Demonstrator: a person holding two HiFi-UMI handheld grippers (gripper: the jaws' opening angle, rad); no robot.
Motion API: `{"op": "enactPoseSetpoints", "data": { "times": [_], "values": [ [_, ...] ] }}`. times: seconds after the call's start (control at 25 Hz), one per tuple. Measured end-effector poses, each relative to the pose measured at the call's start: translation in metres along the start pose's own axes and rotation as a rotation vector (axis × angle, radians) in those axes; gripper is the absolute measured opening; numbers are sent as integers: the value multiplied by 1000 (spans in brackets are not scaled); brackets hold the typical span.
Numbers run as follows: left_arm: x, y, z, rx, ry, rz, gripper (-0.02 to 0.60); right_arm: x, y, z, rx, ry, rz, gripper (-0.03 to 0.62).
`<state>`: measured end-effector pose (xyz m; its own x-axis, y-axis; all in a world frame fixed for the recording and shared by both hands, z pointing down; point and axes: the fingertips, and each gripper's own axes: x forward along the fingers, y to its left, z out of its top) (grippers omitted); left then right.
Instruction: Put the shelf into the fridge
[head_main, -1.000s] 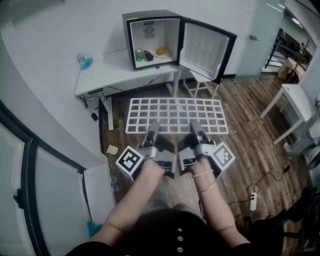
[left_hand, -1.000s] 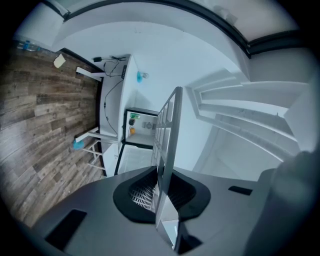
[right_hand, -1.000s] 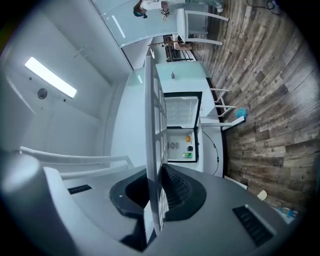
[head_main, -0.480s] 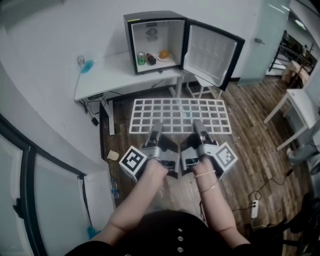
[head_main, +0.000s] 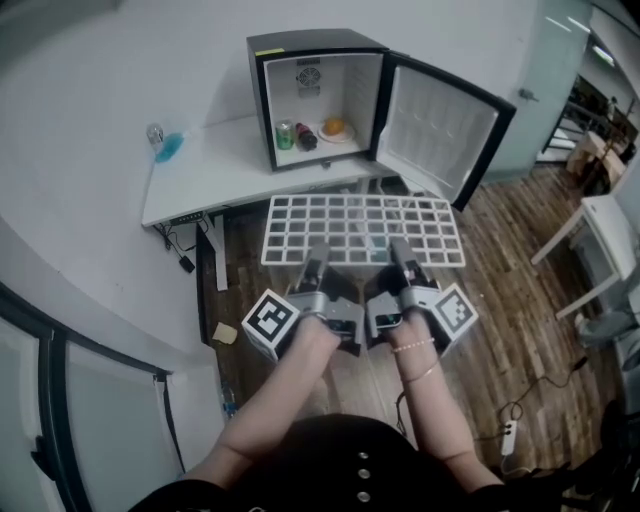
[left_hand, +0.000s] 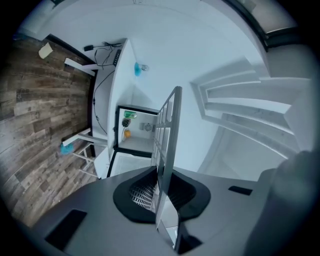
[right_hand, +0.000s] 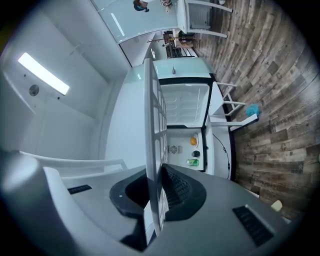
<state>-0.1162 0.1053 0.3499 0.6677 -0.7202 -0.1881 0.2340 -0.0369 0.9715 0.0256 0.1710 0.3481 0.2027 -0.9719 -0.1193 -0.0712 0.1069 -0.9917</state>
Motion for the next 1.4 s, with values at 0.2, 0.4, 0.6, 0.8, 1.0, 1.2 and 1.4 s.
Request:
{"op": "enactPoseSetpoints", "data": {
  "times": [0.2,0.4,0.6,0.8,1.0,1.2,1.4],
  "values": [
    [86,5,44,-14,25,17,40,91,-6,7,-5,-30,-14,34],
    [100,8,49,-3,41,11,40,105,-8,10,-4,-49,5,34],
    [113,13,56,13,63,14,40,115,-16,11,9,-73,-1,34],
    [139,25,67,9,91,53,40,139,-31,16,14,-95,-31,34],
    [137,36,67,-4,76,62,40,139,-39,17,13,-96,-34,34],
    [186,44,81,-4,55,80,40,190,-48,33,23,-81,-52,34],
    [192,46,83,5,47,55,40,198,-51,35,27,-67,-30,34]
  ]
}}
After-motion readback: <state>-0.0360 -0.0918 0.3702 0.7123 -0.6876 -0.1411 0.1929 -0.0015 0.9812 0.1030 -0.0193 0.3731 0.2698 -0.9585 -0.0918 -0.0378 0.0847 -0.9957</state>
